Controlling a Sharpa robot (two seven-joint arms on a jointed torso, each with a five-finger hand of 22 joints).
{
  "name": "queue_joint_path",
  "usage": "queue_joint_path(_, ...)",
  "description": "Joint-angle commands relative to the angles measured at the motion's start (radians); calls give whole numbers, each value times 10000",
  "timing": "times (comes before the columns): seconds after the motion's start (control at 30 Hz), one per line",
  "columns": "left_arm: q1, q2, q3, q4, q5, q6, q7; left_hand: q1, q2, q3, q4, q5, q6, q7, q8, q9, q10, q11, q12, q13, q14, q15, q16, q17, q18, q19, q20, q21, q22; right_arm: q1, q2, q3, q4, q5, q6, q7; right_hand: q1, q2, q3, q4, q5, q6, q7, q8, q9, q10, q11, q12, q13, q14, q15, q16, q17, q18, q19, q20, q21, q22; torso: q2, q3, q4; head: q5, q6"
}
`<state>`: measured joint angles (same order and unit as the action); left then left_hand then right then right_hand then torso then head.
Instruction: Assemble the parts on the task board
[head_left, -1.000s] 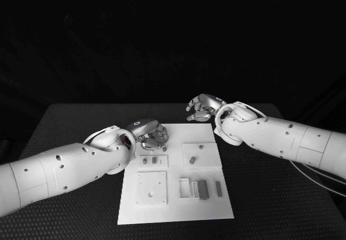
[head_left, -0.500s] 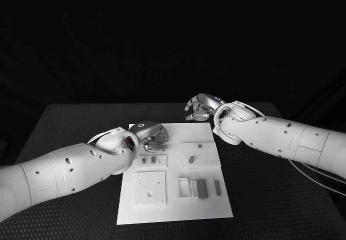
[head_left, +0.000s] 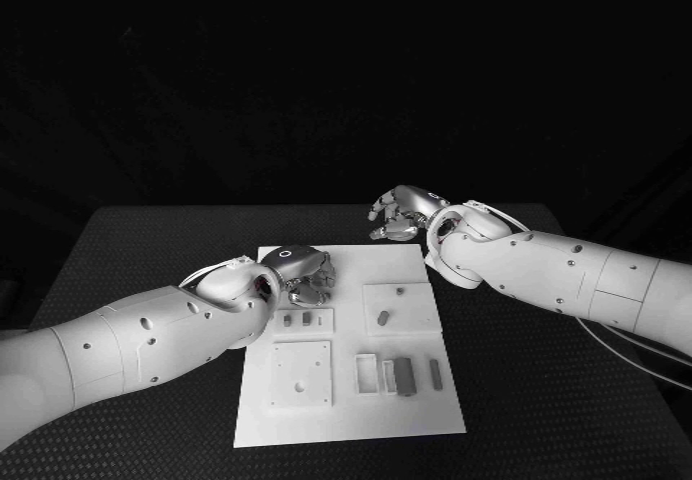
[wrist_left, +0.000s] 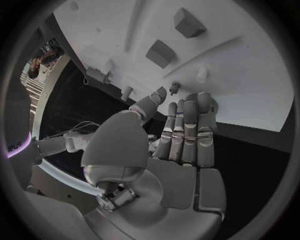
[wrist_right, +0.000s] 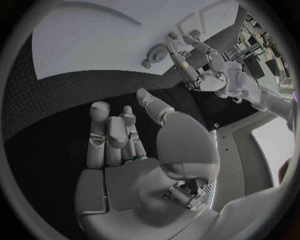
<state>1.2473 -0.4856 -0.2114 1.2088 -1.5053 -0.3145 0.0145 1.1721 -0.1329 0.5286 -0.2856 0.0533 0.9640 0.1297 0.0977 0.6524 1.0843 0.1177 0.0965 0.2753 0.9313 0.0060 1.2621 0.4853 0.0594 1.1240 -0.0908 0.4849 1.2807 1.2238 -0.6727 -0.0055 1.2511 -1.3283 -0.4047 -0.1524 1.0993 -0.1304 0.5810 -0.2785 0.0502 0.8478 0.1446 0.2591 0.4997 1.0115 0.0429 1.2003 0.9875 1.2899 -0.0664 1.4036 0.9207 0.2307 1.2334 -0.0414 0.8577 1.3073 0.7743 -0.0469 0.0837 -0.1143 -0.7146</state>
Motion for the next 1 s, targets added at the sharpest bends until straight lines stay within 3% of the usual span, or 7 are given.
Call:
queue_joint_path(0.03, -1, 48, 6, -29, -131, 215, -62, -54, 46, -48, 8, -18, 6, 78, 58, -24, 138, 3, -34, -8, 55, 18, 50, 20, 600, 66, -11, 12, 27, -4, 17, 2, 19, -27, 55, 81, -95, 14, -17, 42, 31, -90, 139, -58, -15, -45, 19, 66, -11, -43, 15, -65, 6, 311, -17, -71, -43, 184, -19, -10, 24, -12, -20)
queue_joint_path(0.43, -35, 100, 7, -118, -302, 341, -125, 72, 204, 69, 4, -9, 165, 150, 183, -127, 502, -66, 37, 35, 212, -52, 268, 101, 655, 271, -67, 162, 192, -4, 33, 3, 12, -27, 56, 88, -100, 14, -18, 45, 31, -89, 139, -58, -15, -45, 19, 67, -12, -42, 15, -65, 7, 311, -15, -71, -43, 184, -7, -14, -5, -11, -25)
queue_joint_path(0.7, -48, 175, 6, -244, -309, 314, -97, 120, 239, 122, -1, -7, 205, 214, 221, -195, 602, -101, 29, 48, 287, -89, 378, 140, 674, 365, -103, 240, 282, -4, 41, 3, 13, -27, 52, 87, -103, 13, -17, 46, 31, -91, 140, -59, -16, -45, 19, 68, -13, -41, 15, -65, 7, 311, -14, -72, -44, 184, -11, 6, -1, -12, -31)
queue_joint_path(1.0, -163, 311, 8, -330, -312, 235, -66, 125, 273, 150, 10, -7, 203, 249, 225, -224, 607, -100, 10, 47, 290, -89, 394, 144, 673, 374, -105, 248, 305, -3, 45, 3, 19, -27, 55, 87, -104, 13, -16, 47, 31, -96, 140, -62, -17, -46, 20, 69, -14, -41, 15, -65, 8, 311, -11, -74, -45, 184, -10, 5, -2, -34, -42)
